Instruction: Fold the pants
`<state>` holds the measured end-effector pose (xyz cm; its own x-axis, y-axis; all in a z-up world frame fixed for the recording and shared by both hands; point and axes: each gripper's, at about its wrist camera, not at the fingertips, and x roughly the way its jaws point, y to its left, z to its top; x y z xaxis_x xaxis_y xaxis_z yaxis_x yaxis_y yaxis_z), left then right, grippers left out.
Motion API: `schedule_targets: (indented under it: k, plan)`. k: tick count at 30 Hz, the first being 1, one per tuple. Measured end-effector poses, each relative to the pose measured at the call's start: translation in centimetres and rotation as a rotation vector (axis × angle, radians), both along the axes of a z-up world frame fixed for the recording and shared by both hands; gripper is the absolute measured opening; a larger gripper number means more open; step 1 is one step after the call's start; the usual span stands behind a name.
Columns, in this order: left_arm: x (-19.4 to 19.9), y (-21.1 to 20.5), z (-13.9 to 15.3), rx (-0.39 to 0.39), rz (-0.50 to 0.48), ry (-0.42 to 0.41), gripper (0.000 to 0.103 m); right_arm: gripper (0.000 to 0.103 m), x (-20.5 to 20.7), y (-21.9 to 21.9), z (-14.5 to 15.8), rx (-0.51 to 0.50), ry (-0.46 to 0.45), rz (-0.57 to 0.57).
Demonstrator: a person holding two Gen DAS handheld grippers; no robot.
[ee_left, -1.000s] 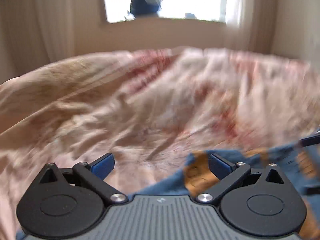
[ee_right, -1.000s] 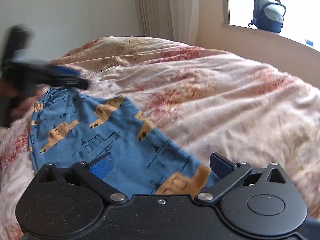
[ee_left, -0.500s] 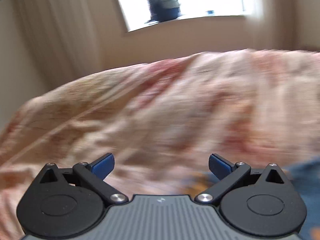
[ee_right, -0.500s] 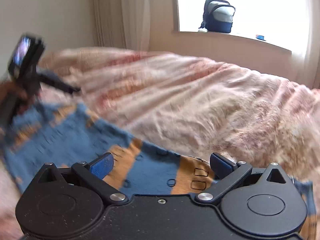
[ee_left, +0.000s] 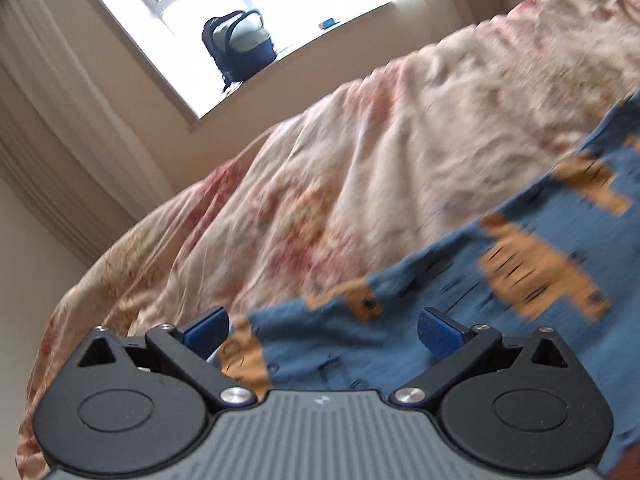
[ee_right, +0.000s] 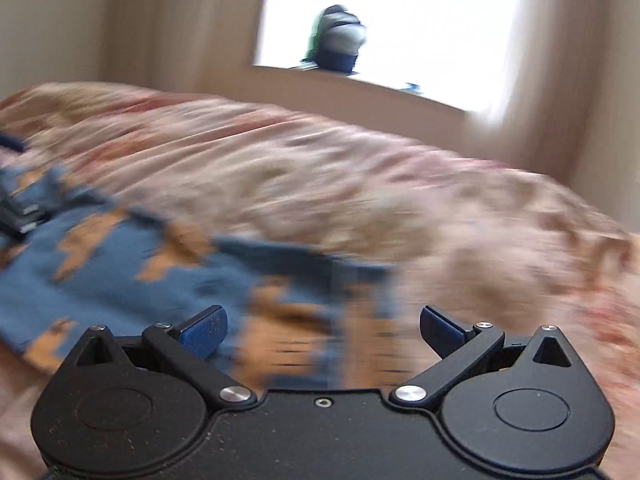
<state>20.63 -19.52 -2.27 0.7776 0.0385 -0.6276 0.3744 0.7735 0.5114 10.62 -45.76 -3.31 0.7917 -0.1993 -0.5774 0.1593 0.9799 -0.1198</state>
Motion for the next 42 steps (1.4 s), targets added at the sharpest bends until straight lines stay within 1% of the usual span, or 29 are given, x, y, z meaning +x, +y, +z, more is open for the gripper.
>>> schedule_targets:
  k: [4, 6, 8, 11, 13, 19, 22, 26, 29, 32, 36, 42]
  plan:
    - [-0.9, -3.0, 1.3, -0.018, -0.069, 0.006, 0.103, 0.102, -2.6, -4.2, 0.0, 0.178, -0.046, -0.153]
    - [-1.2, -4.7, 1.6, -0.031, -0.102, 0.017, 0.103, 0.102, -3.7, -5.2, -0.5, 0.257, -0.047, -0.179]
    - [-1.5, -6.3, 1.8, -0.043, -0.142, 0.029, 0.103, 0.102, -4.8, -5.6, -1.0, 0.295, -0.032, -0.172]
    - [-1.9, -8.8, 2.0, -0.062, -0.188, 0.023, 0.103, 0.102, -6.1, -5.5, -1.0, 0.313, -0.035, -0.146]
    - [-2.2, -10.0, 2.0, -0.074, -0.199, 0.023, 0.103, 0.102, -6.4, -5.3, -1.0, 0.334, -0.036, -0.119]
    - [-2.4, -12.7, 1.8, -0.121, -0.223, 0.074, 0.103, 0.102, -7.0, -4.5, -1.1, 0.368, -0.039, -0.060]
    - [-2.4, -13.6, 1.6, -0.137, -0.218, 0.090, 0.103, 0.102, -6.9, -4.0, -1.3, 0.374, -0.044, -0.031]
    - [-1.6, -15.1, 1.6, -0.210, -0.200, 0.156, 0.103, 0.102, -6.3, -3.5, -1.8, 0.418, -0.036, -0.002]
    - [-1.0, -16.8, 1.3, -0.260, -0.212, 0.204, 0.103, 0.102, -6.1, -3.1, -2.1, 0.438, -0.027, -0.012]
    - [-0.3, -18.9, 0.2, -0.234, -0.211, 0.235, 0.103, 0.103, -6.4, -3.1, -2.3, 0.466, -0.029, -0.052]
    - [0.3, -20.3, -1.3, -0.201, -0.189, 0.282, 0.103, 0.102, -7.1, -3.4, -2.4, 0.515, -0.044, -0.076]
    - [0.8, -19.8, -1.5, -0.238, -0.162, 0.321, 0.103, 0.103, -7.6, -3.1, -2.5, 0.503, -0.045, -0.078]
